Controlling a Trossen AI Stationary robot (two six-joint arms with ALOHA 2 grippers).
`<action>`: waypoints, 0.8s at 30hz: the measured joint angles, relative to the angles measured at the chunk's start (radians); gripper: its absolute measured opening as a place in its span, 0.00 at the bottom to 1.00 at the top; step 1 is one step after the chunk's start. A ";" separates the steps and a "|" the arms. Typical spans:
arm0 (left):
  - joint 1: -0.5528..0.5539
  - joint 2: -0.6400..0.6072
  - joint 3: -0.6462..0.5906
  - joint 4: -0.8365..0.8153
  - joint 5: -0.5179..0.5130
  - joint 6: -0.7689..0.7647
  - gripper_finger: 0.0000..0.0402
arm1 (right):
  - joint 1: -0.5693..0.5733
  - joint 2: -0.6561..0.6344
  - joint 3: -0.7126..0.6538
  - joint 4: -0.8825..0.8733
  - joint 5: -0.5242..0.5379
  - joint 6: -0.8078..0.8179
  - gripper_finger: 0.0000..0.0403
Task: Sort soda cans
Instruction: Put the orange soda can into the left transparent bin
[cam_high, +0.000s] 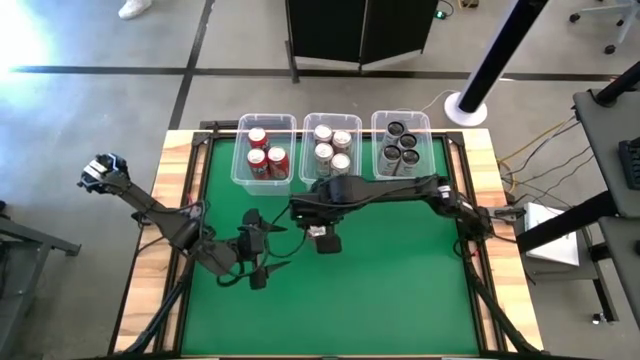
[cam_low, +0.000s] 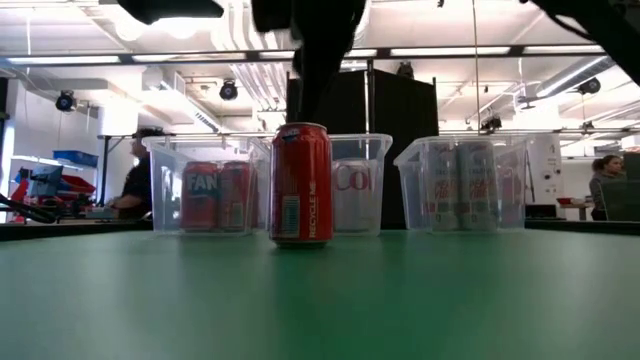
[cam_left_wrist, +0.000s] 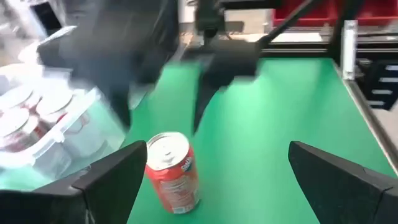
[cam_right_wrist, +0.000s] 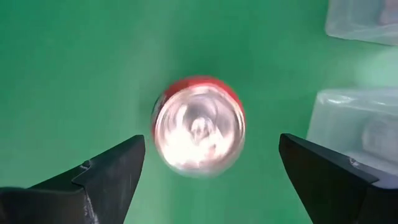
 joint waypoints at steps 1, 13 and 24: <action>0.008 0.000 0.000 -0.002 -0.001 -0.019 0.93 | 0.004 -0.020 0.000 -0.009 0.002 0.009 0.91; 0.306 0.030 0.000 -0.031 0.329 -0.075 0.97 | 0.115 -0.361 -0.283 -0.061 0.218 0.139 0.91; 0.466 0.193 0.043 -0.010 0.500 -0.018 0.97 | 0.192 -0.798 -0.897 0.312 0.255 0.328 0.91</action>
